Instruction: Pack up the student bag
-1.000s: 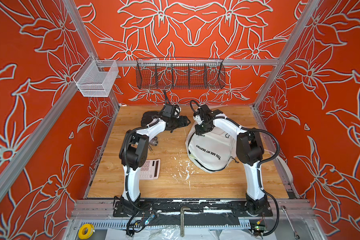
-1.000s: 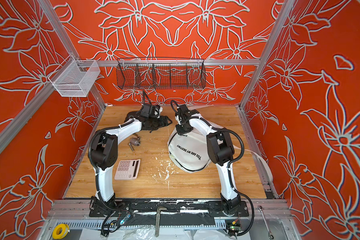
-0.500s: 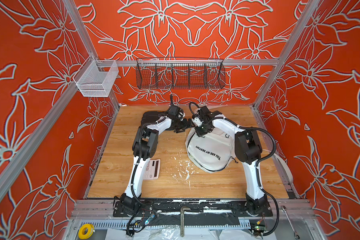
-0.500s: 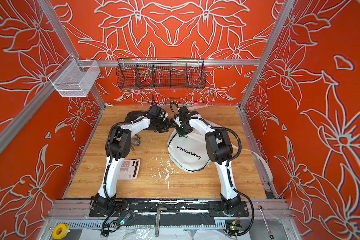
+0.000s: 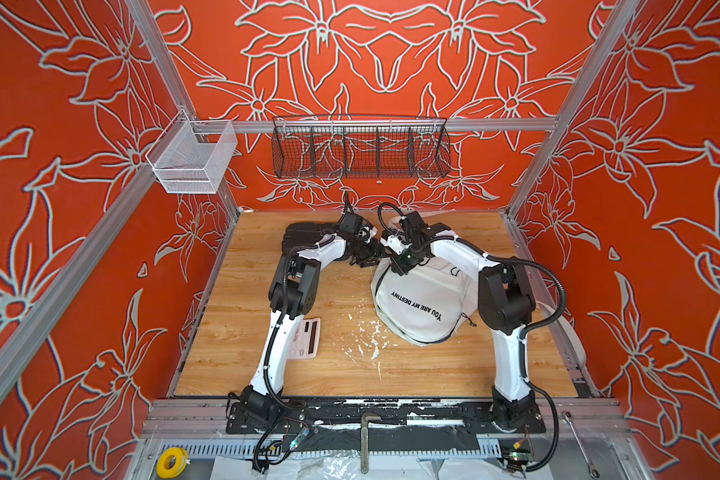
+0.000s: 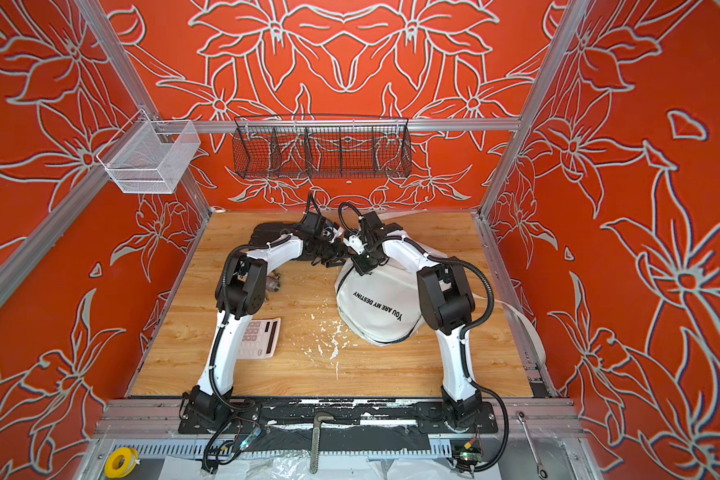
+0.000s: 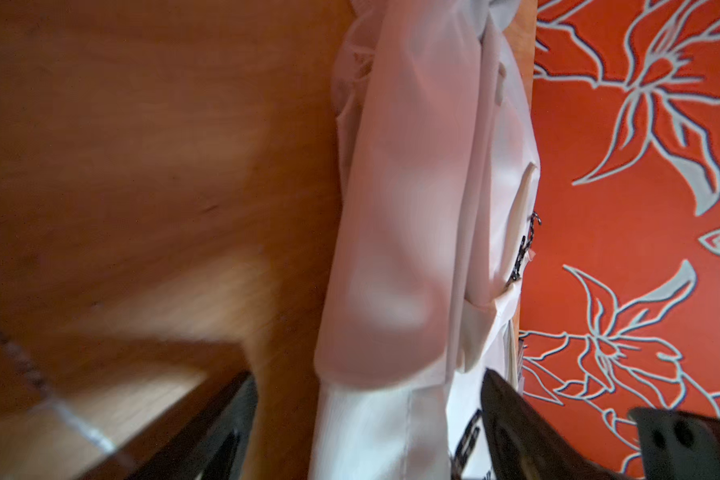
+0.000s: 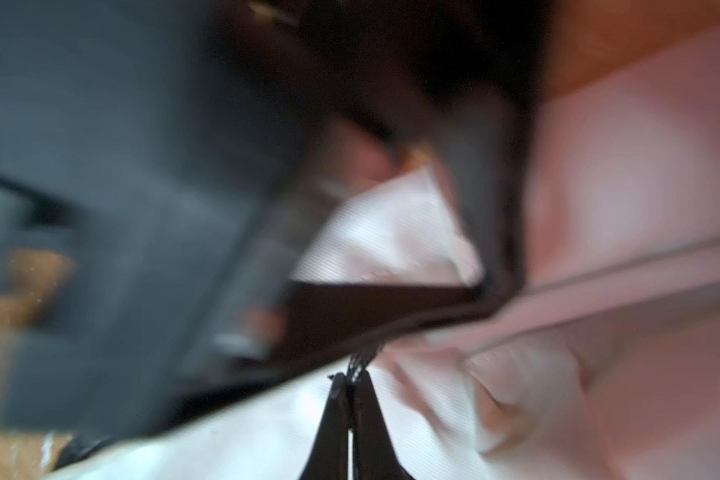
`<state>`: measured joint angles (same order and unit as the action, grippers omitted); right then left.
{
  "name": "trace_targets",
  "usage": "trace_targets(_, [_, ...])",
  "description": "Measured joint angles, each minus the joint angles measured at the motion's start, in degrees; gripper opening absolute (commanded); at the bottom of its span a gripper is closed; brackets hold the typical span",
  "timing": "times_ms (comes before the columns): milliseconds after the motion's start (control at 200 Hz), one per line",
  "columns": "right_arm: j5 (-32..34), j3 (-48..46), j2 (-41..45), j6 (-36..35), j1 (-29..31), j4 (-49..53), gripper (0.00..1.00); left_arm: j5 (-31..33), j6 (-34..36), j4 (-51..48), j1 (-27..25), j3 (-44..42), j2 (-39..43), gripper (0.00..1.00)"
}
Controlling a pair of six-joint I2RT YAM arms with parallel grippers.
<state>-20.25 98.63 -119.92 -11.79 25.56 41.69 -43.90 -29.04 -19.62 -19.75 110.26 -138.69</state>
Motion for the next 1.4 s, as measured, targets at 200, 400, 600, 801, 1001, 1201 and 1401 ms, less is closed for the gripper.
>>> trace_targets(200, [-2.7, -2.4, 3.8, -2.6, 1.1, 0.0, 0.0, -2.0, -3.5, 3.4, -1.2, 0.8, -1.7, 0.41])
trace_targets(400, [-1.6, -2.4, 4.1, -3.1, 0.9, 1.2, 0.0, -4.3, -6.7, 4.9, -1.2, 2.6, -3.3, 0.0])
trace_targets(600, [0.3, -1.9, 5.0, -3.0, 2.3, 4.9, 0.0, -4.4, -11.6, 8.9, -1.2, 0.4, -3.2, 0.0])
trace_targets(801, [1.1, -2.4, 9.4, -3.0, 5.8, 8.1, 0.0, -4.2, -16.7, 12.4, -1.3, -2.6, -2.1, 0.0])
trace_targets(1001, [2.7, -4.3, 14.1, -3.0, 8.7, 10.9, 0.0, -3.3, -19.6, 13.4, -1.3, -5.0, 0.6, 0.0])
trace_targets(1201, [7.1, -9.0, 18.0, -2.9, 12.1, 11.8, 0.0, -2.6, -21.4, 12.3, -1.4, -5.0, 0.9, 0.0])
trace_targets(1401, [13.4, -10.5, 21.0, -2.0, 15.5, 12.3, 0.0, -2.5, -22.2, 8.2, -1.4, -2.6, 0.9, 0.0])
